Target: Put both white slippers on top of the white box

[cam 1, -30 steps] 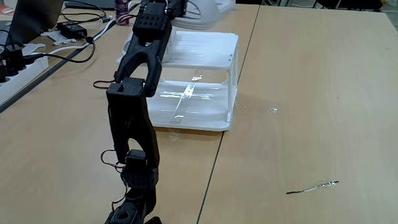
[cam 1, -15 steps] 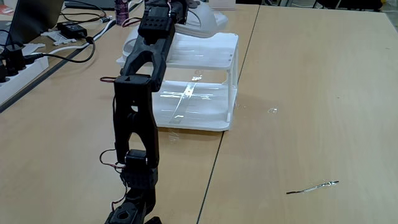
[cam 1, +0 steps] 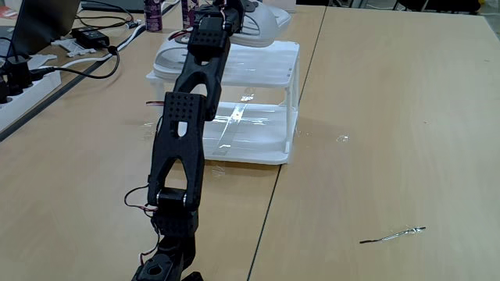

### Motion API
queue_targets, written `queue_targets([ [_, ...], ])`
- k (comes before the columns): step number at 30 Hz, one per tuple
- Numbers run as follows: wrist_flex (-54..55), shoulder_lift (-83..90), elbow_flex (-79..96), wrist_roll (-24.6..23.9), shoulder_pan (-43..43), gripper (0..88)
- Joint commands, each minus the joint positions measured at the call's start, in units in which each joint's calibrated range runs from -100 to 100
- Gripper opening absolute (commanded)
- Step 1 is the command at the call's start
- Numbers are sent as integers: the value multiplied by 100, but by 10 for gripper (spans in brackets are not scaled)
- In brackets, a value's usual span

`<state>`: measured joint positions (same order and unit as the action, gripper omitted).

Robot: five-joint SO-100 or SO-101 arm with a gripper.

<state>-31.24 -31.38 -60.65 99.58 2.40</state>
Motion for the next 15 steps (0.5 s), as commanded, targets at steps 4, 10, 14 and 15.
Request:
queue_targets([
  [4, 156, -316, -985, 42, 7, 7],
  [10, 329, -1073, -1779, 42, 7, 7],
  [14, 329, -1435, -2185, 42, 7, 7],
  [15, 329, -1494, -2203, 42, 7, 7],
])
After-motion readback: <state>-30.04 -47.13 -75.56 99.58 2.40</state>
